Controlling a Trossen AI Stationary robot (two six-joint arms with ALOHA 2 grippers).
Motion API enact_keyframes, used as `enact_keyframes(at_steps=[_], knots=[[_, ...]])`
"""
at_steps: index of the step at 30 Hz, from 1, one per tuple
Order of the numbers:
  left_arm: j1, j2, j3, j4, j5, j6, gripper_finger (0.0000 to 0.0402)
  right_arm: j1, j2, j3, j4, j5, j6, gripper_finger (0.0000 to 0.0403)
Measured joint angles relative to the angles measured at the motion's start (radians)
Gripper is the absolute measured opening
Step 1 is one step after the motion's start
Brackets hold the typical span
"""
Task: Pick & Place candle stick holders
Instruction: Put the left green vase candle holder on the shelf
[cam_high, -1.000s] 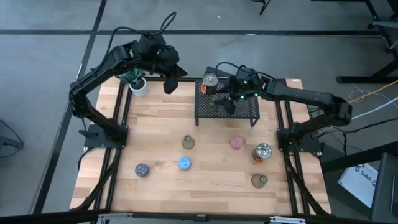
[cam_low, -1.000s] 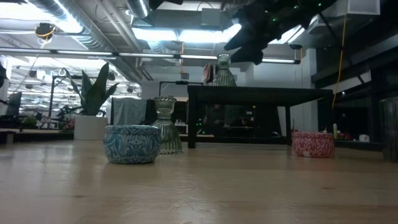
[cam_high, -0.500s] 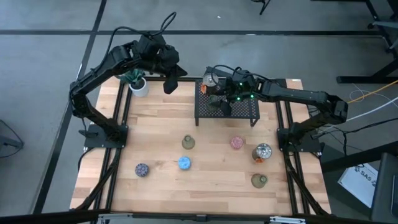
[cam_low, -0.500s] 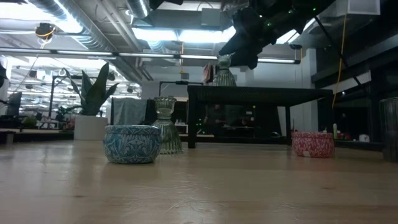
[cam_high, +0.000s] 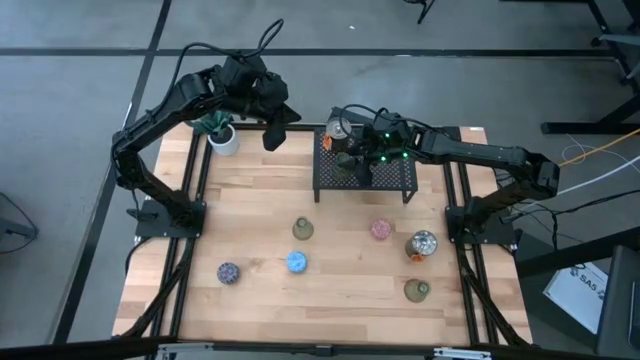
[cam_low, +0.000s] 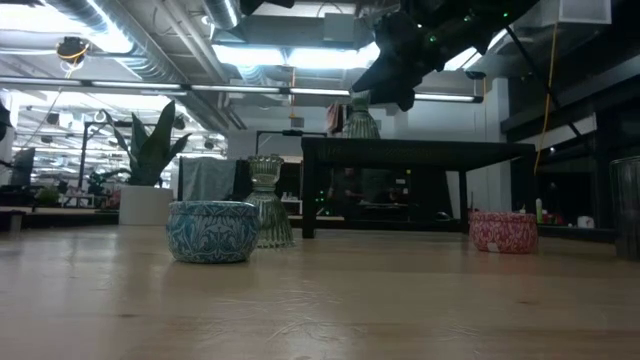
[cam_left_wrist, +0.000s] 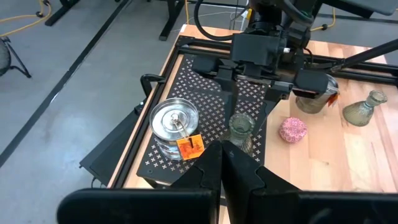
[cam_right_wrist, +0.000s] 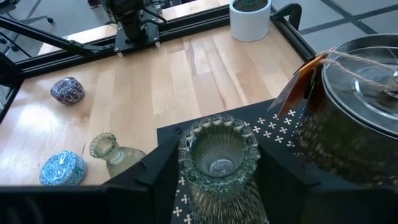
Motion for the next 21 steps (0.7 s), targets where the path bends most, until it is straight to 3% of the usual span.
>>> enact_keyframes(at_steps=[14, 21], knots=[[0.000, 0.000, 0.000, 0.001, -0.002, 0.000, 0.0002, -0.004, -0.107, 0.000, -0.009, 0.014, 0.118, 0.0178], [0.000, 0.001, 0.000, 0.001, -0.002, 0.000, 0.0002, -0.037, -0.189, 0.000, -0.125, 0.137, 0.126, 0.0178]])
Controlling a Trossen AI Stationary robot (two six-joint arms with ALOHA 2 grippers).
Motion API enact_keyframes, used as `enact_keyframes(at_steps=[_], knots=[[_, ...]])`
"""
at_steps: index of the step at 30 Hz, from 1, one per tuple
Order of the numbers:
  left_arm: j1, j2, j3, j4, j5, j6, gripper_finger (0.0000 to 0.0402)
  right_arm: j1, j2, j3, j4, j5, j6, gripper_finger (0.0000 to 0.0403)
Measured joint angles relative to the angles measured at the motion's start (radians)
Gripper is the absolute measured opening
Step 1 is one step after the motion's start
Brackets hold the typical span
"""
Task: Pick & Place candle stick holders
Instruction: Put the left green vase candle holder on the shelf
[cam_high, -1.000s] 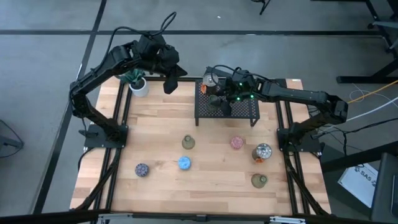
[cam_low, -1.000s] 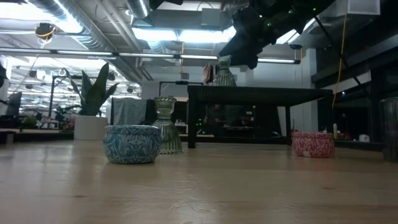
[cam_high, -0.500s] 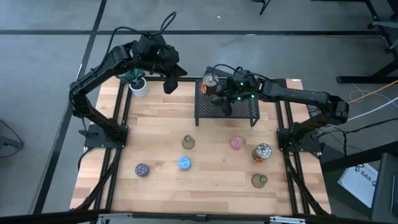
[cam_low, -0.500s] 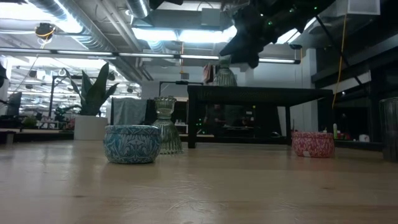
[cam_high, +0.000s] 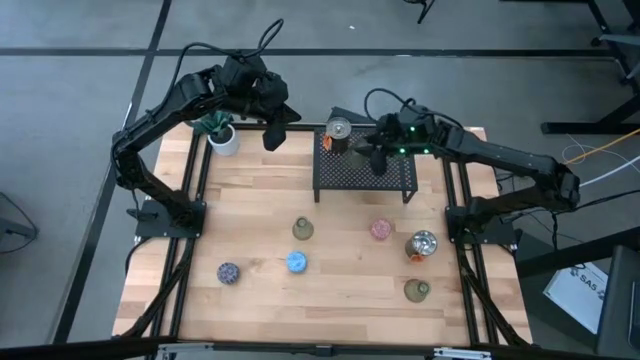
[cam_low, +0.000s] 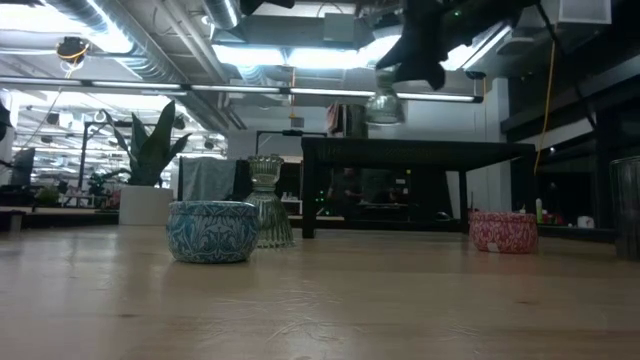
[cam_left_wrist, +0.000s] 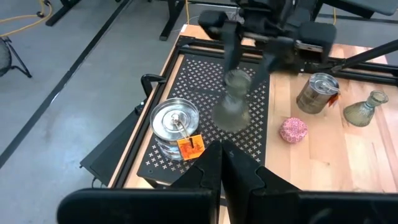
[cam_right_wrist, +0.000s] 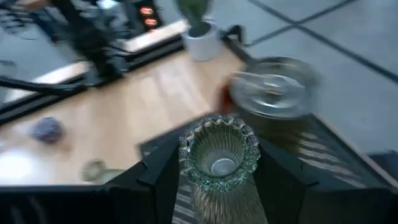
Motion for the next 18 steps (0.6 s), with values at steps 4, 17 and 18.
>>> enact_keyframes(at_steps=[4, 17, 18], knots=[[0.000, 0.000, 0.000, 0.007, -0.002, 0.000, 0.0002, -0.039, -0.018, 0.000, -0.034, 0.084, -0.011, 0.0177], [0.000, 0.000, 0.000, 0.012, -0.015, 0.000, 0.0002, -0.189, -0.014, 0.000, -0.031, 0.149, -0.025, 0.0177], [0.000, 0.000, 0.000, 0.012, -0.015, 0.000, 0.0002, -0.195, -0.010, 0.000, -0.029, 0.149, -0.026, 0.0177]])
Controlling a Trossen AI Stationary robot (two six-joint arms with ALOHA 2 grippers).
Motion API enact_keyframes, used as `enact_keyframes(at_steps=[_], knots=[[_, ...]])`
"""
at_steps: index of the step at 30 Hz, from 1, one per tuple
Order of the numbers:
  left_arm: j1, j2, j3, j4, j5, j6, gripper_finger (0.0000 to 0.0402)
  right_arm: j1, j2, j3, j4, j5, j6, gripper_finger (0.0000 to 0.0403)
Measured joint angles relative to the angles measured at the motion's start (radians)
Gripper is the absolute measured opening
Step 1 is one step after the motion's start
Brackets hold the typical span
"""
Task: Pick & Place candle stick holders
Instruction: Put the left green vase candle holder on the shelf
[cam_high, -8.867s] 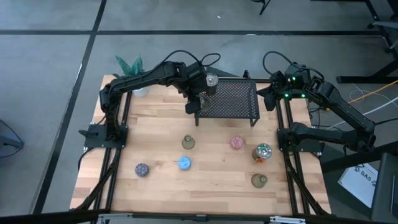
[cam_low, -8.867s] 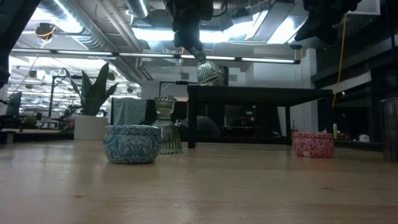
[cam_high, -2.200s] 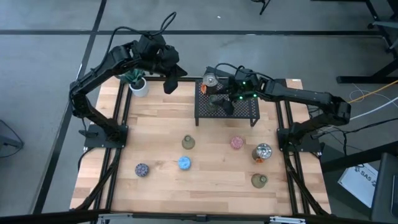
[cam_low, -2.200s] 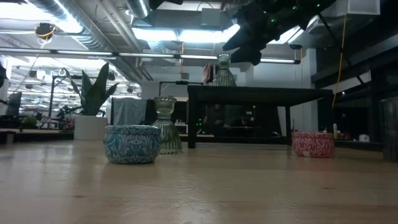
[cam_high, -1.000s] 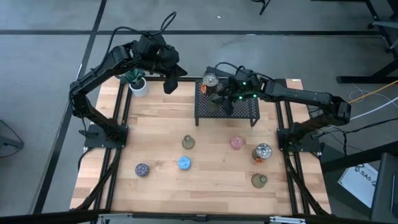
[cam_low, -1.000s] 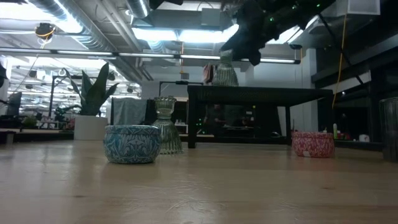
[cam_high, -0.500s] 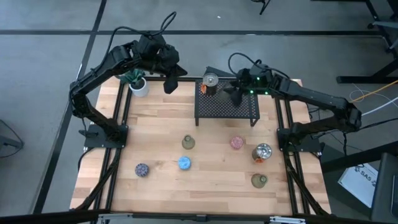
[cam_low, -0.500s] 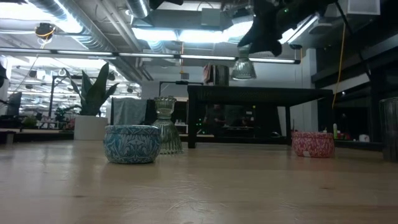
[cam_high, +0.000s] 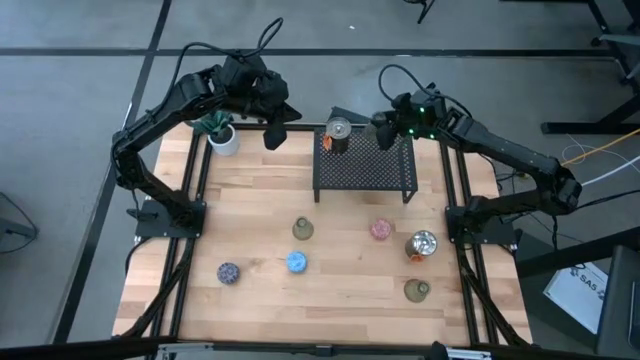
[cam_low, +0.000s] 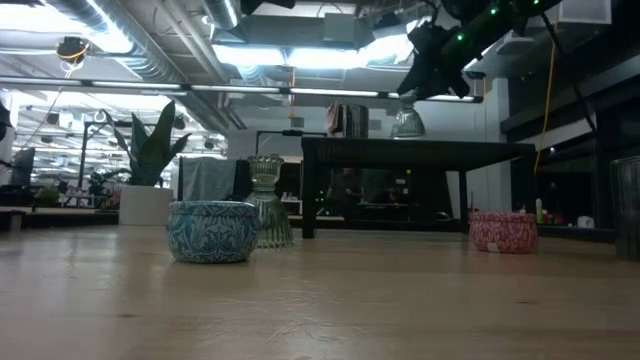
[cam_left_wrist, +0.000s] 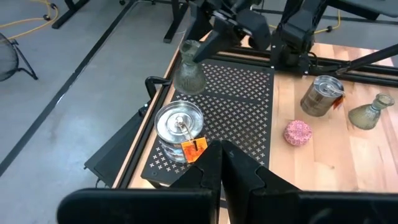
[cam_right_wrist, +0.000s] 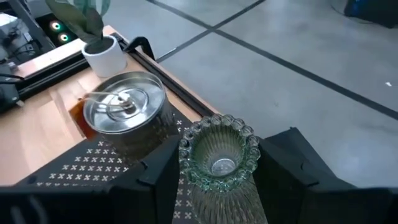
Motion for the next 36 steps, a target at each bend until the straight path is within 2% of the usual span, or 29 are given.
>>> enact_keyframes(at_steps=[20, 36], knots=[[0.000, 0.000, 0.000, 0.000, 0.000, -0.002, 0.0002, -0.019, 0.132, 0.000, 0.066, -0.021, -0.003, 0.0177], [0.000, 0.000, 0.000, 0.000, 0.000, 0.000, 0.0002, -0.019, 0.148, 0.002, 0.064, -0.057, 0.049, 0.0177]])
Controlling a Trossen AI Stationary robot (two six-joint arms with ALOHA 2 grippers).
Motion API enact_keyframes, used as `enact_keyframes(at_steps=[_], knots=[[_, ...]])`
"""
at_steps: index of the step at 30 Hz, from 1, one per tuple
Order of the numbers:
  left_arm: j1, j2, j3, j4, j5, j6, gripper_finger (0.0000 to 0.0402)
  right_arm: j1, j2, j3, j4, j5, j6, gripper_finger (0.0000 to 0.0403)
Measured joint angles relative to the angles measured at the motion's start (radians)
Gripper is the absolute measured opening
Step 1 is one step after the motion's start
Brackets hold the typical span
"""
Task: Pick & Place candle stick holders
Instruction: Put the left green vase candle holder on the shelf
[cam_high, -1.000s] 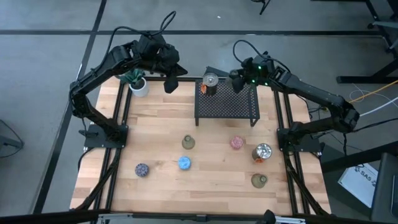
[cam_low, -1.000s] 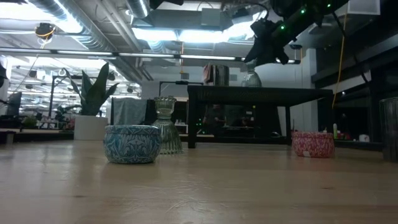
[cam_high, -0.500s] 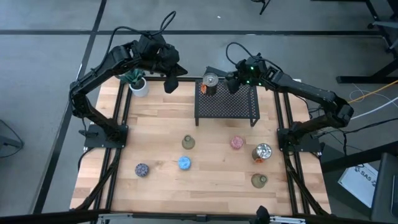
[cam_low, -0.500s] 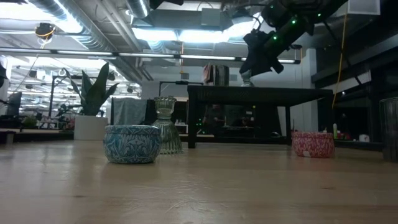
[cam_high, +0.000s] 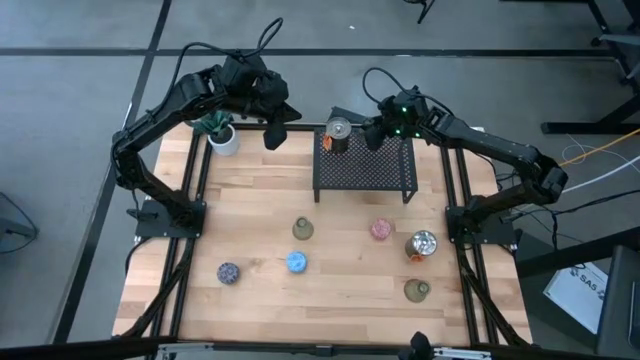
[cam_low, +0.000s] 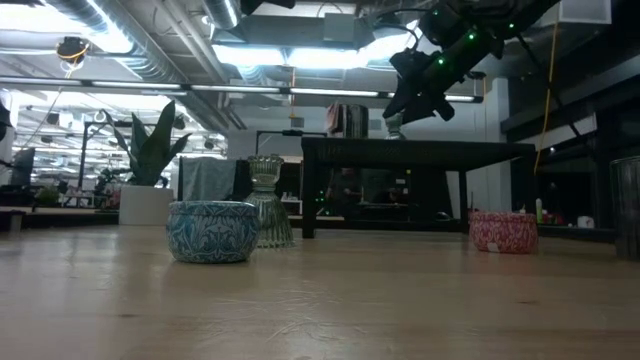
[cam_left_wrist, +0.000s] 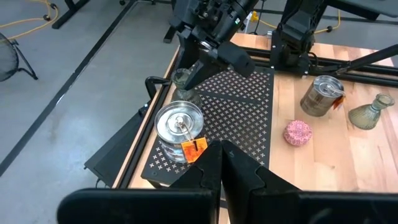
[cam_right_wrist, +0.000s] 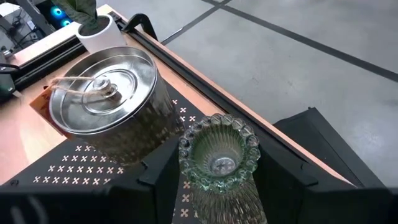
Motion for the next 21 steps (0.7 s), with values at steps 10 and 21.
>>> enact_keyframes(at_steps=[10, 21], knots=[[0.000, 0.000, 0.000, 0.000, 0.000, 0.000, 0.0002, 0.000, 0.001, 0.000, -0.027, 0.001, 0.000, 0.0211], [0.000, 0.000, 0.000, 0.000, -0.002, 0.000, 0.0002, 0.000, 0.002, 0.000, -0.020, 0.011, -0.007, 0.0256]])
